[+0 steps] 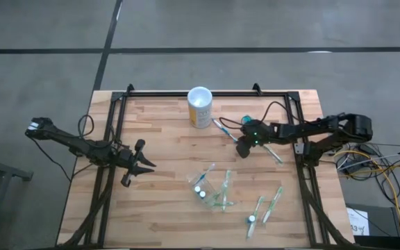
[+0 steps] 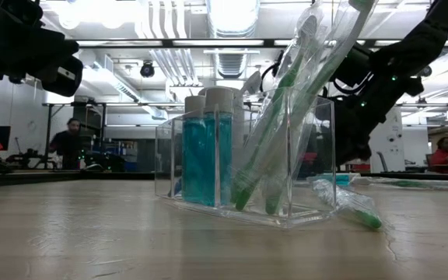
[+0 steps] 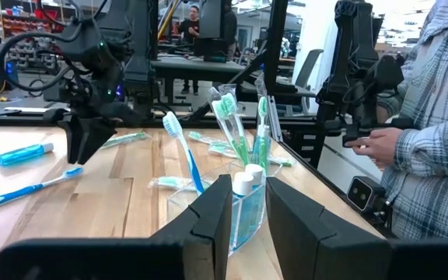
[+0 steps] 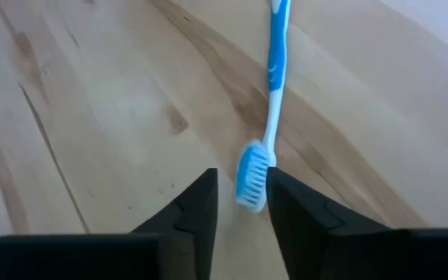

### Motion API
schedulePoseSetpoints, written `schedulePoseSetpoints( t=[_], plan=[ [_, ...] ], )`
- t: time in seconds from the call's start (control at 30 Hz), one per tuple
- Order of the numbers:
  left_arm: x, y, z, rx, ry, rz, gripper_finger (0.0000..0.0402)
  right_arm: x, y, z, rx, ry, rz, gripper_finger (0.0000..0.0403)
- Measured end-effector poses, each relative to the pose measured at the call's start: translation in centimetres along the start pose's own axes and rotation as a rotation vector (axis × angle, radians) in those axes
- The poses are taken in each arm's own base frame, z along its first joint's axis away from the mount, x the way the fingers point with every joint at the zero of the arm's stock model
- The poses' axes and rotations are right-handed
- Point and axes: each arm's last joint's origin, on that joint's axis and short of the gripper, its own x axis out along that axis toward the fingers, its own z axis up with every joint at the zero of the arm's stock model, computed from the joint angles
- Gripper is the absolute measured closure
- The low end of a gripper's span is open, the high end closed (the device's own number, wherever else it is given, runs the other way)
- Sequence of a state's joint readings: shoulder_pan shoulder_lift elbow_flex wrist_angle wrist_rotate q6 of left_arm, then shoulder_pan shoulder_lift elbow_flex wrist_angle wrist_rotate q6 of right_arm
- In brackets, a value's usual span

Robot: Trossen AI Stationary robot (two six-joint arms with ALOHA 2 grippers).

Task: Pick & Place toothbrushing station
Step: Put the blue toothbrush into the left section of the transparent organizer

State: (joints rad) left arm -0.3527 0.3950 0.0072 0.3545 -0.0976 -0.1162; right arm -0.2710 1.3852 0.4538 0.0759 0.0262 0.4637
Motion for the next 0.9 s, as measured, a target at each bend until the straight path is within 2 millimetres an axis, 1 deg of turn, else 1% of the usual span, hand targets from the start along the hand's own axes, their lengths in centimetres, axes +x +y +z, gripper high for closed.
schedulePoseSetpoints(
  t=[0.17,0.37,0.67,0.9],
  plan=[
    [0.0,0.0,0.0,0.0,0.0,0.0,0.0316,0.4,0.0,-0.2,-0.001,0.012,-0.001,0.0274],
    [0.0,0.0,0.0,0.0,0.0,0.0,0.0316,1.0,-0.2,-0.6,-0.002,0.042,-0.018,0.0278],
    [0.0,0.0,0.0,0.0,0.0,0.0,0.0316,1.6,-0.3,-0.7,-0.003,0.058,-0.033,0.0307],
    [0.0,0.0,0.0,0.0,0.0,0.0,0.0316,1.6,-0.3,-0.7,-0.006,0.057,-0.037,0.0351]
  ],
)
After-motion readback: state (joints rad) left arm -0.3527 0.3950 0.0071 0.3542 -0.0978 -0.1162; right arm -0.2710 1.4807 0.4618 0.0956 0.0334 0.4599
